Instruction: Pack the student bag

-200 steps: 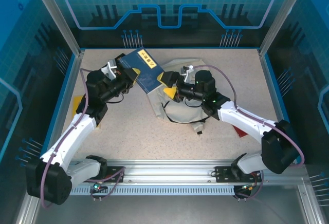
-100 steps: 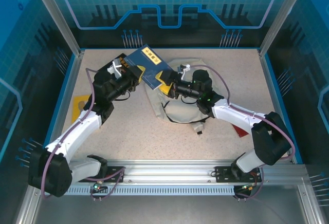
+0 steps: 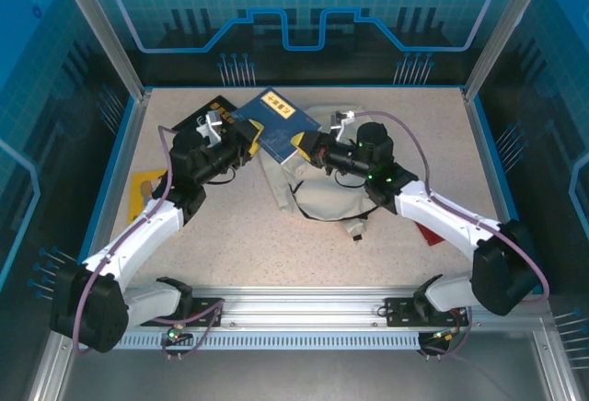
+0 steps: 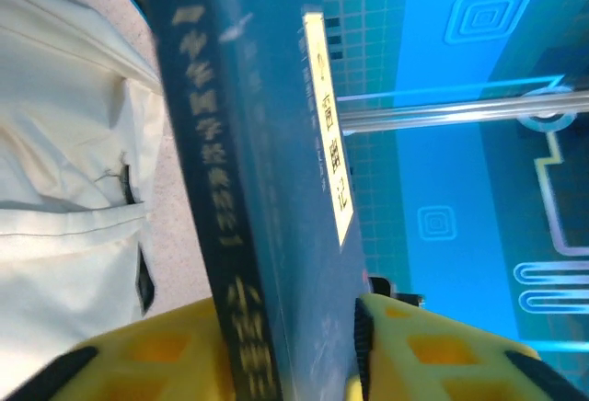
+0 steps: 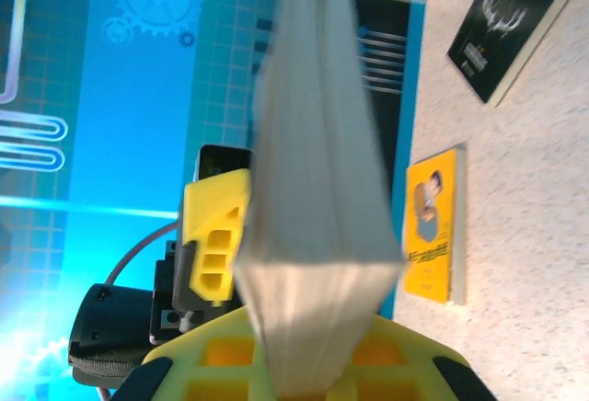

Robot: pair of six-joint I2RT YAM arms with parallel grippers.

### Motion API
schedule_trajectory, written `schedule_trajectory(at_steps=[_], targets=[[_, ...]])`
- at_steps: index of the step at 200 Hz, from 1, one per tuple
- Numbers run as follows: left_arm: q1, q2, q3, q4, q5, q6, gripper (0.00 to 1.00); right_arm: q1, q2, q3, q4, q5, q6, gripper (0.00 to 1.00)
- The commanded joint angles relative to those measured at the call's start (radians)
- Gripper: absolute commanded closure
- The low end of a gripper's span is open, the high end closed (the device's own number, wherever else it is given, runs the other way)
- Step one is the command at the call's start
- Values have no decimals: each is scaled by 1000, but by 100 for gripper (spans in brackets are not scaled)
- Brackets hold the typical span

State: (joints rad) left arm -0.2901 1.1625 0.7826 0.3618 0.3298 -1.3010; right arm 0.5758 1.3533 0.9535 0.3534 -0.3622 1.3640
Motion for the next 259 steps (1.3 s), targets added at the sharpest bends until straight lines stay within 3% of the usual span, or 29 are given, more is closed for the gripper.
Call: schedule_trajectory(at_steps=[1,29,89,114,155,186,224,259], targets=[[-18,14,63,-147,32,101,41,-51,-89,39,-198,76,-173,96],[-78,54,151,-373,-35,300,24,-111,-173,103,-511,177,-365,98],[-307,323,379,-619,-178,656,23,-347,-301,120,-874,251,-560,99],[-416,464,507,-726,-286,769,24,-439,-333,115,-969,278,-602,99],[-538,697,714,-816,-336,771,31,-574,-387,91,-1047,334,-628,99],[-614,852,862,-877,-372,761,36,-663,-397,71,-1060,290,-631,100],[-662,984,1016,-1015,-502,739,41,-688,-402,44,-1057,267,-629,100],[-669,1049,1093,-1106,-554,706,48,-694,-405,39,-1056,261,-625,99]])
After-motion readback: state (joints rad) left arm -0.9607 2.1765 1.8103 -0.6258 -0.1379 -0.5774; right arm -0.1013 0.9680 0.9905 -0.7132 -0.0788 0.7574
